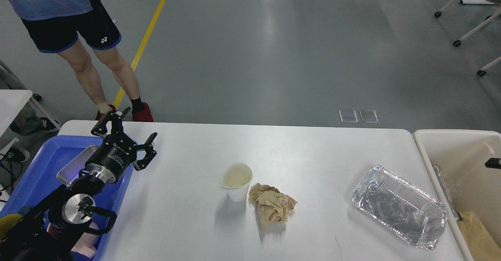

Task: Tidy desktop
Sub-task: 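Reach the right gripper to the aluminium foil tray and grasp its edge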

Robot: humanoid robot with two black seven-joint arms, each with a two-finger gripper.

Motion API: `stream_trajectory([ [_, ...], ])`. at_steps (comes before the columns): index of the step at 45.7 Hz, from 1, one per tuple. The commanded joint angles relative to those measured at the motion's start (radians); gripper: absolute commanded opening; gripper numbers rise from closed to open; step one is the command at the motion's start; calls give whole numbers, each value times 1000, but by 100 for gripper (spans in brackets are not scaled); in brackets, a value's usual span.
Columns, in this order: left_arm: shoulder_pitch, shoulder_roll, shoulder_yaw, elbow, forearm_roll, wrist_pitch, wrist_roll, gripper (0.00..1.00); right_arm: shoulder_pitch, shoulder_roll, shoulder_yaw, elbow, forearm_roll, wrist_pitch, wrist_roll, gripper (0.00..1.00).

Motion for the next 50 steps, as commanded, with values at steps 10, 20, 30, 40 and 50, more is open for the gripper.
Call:
stream_trajectory([
  [10,21,-5,17,0,0,6,2,97,-45,394,-2,-353,-250,-15,10,100],
  [20,21,-2,17,0,0,6,2,97,-44,572,-2,-517,-378,-15,12,100],
  [30,25,-1,20,2,2,7,2,97,-42,660,-2,-583,-389,-18,12,100],
  [40,36,-1,20,2,2,24,2,97,-36,789,-3,-747,-421,-15,24,100],
  [50,36,2,20,2,2,27,3,97,-21,838,-2,-775,-456,-20,38,90],
])
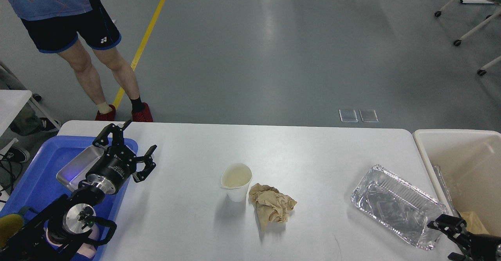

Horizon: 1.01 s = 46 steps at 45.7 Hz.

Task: Tidy desktop
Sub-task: 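Reach the right gripper to the aluminium foil tray and grasp its edge, then lift the foil tray with the right gripper and hold it above the table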

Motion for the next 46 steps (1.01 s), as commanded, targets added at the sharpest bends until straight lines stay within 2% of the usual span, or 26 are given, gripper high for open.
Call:
stream_trajectory([
  [1,0,1,0,0,0,2,1,97,16,27,1,-24,-8,-6,16,87],
  [4,0,1,0,0,0,2,1,97,27,36,0,-34,-10,-9,25,70],
  [7,0,1,1,0,0,5,1,97,24,36,-2,-36,-10,-7,23,38],
  [8,0,1,1,0,0,8,1,97,24,36,-3,-36,-10,-7,25,30],
  [10,0,-1,1,0,0,10,1,97,24,36,-3,-36,-14,-7,25,23],
  [14,2,-1,3,0,0,10,1,97,22,35,-3,-34,-37,-7,28,0],
  [29,2,-1,3,0,0,13,1,97,36,36,-2,-36,-47,-9,28,0],
  [46,5,14,0,0,0,16,1,97,156,18,-3,9,-44,-1,19,0],
])
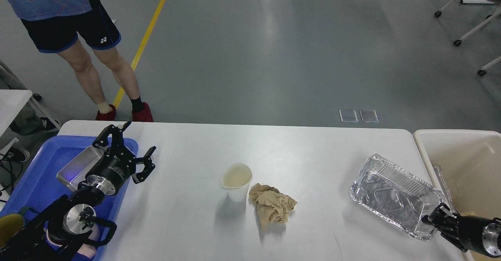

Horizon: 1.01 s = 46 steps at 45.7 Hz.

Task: Tidy desktop
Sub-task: 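Lift the foil tray with the right gripper and hold it above the table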

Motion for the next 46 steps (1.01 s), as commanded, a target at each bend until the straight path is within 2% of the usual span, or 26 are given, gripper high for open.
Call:
stream_trajectory([
  [1,6,11,-2,0,0,0,-2,97,46,-25,-2,34,1,10,-11,0],
  [5,20,12,-7,2,0,-1,-2,97,92,-61,-2,68,4,30,-14,0],
  [12,28,11,-5,7,0,0,-3,97,198,-47,-2,86,9,85,-23,0],
  [20,26,11,-5,7,0,15,-2,97,316,71,-8,62,10,140,-97,0],
  [24,26,12,-5,7,0,19,-2,97,345,131,-34,60,-5,166,-118,0],
  [29,21,12,-4,7,0,25,-2,97,451,200,-155,54,-49,168,-129,0],
  [37,20,14,-1,7,2,28,0,97,612,327,-316,-88,-51,171,-130,0],
  [42,21,14,-1,7,2,25,0,97,679,407,-345,-216,-47,209,-138,0],
  [46,21,12,1,7,5,20,0,97,690,441,-347,-263,-47,235,-155,0],
])
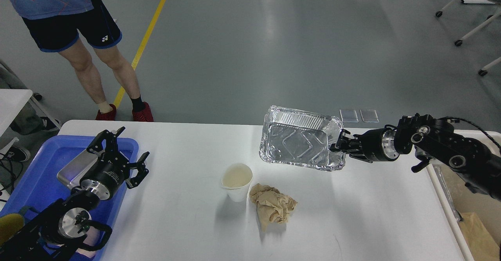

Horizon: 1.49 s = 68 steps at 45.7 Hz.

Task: Tidy desktop
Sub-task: 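Lift the foil tray with the right gripper and hold it above the table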

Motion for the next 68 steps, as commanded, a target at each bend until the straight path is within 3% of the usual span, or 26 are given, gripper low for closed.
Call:
stream_trajectory([
  [1,2,-3,1,0,5,-9,0,97,27,53,-7,-79,2,38,-19,0],
  [20,-12,-8,40,-12,14,-10,-3,97,31,116,-24,-150,5,80,-41,0],
  [26,-24,24,41,-95,14,37,0,97,40,115,-23,-151,6,80,-41,0],
  [33,-37,184,80,-201,18,63,26,97,33,116,-23,-151,11,75,-39,0],
  [36,-75,288,136,-261,17,62,55,97,33,116,-23,-150,12,75,-39,0],
  [46,-193,624,337,-452,17,31,72,97,50,118,-21,-150,12,75,-39,0],
  [52,-306,785,472,-551,18,7,123,96,50,119,-21,-148,14,70,-39,0],
  [61,-439,957,609,-661,35,-41,199,96,46,124,-21,-141,12,69,-39,0],
  [68,-437,1051,635,-700,225,-72,207,96,46,121,-18,-141,14,69,-38,0],
])
